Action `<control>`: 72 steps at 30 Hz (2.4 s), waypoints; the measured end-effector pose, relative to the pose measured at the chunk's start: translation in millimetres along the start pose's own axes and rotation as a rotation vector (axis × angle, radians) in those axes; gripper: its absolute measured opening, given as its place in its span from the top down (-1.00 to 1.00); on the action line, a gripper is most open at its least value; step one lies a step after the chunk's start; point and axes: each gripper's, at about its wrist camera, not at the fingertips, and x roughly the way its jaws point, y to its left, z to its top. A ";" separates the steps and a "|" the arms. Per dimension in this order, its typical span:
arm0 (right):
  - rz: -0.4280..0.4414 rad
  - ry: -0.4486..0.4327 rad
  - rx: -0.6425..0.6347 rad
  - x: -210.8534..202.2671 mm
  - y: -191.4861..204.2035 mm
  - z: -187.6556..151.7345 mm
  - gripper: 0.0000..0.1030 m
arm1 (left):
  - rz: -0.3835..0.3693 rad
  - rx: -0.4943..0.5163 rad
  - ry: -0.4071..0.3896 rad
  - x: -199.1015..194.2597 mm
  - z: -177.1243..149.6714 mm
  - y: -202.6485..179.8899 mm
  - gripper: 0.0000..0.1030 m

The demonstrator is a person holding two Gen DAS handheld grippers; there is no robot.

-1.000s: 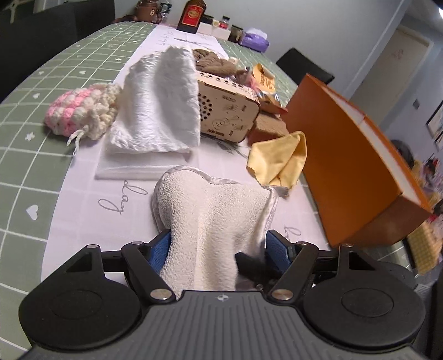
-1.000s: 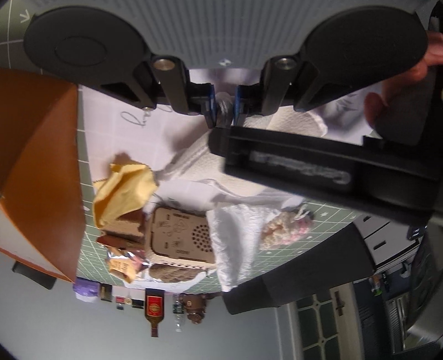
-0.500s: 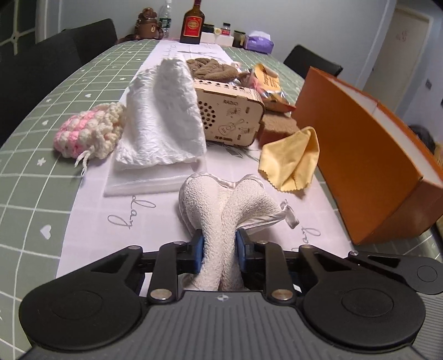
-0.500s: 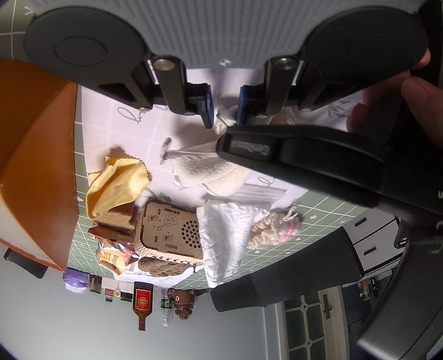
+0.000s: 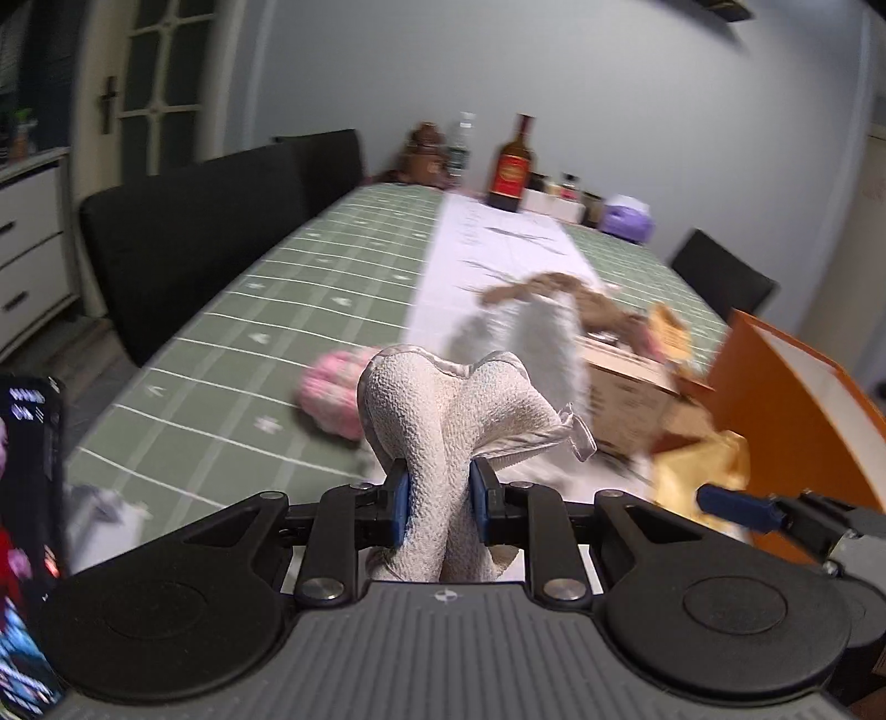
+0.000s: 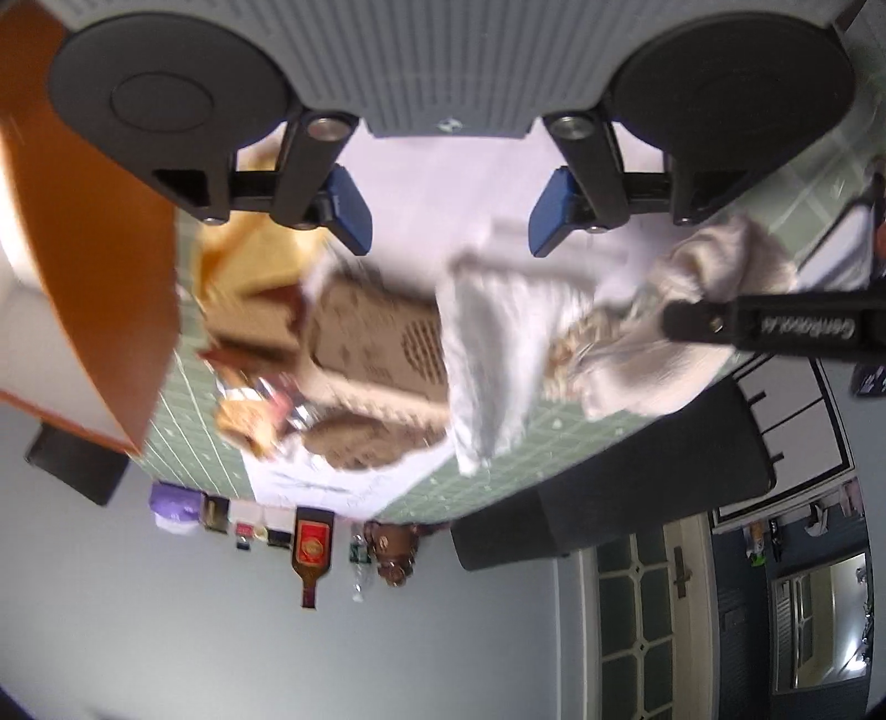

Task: Organize soft objects
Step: 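Lift the beige pad with the left gripper while the right gripper grasps the white cloth, then carry the beige pad and white cloth over the orange box with both grippers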

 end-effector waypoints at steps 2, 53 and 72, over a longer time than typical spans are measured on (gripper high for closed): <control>0.010 -0.009 0.009 16.7 3.0 10.5 -0.22 | 0.015 -0.028 0.008 10.0 4.0 8.6 0.51; -0.171 -0.127 -0.107 -120.7 -62.0 78.4 0.86 | -0.274 0.169 -0.098 -70.7 31.1 -123.1 0.51; -0.280 0.327 0.022 -135.6 -197.5 43.2 0.86 | -0.430 0.735 0.170 -4.7 11.1 -301.9 0.50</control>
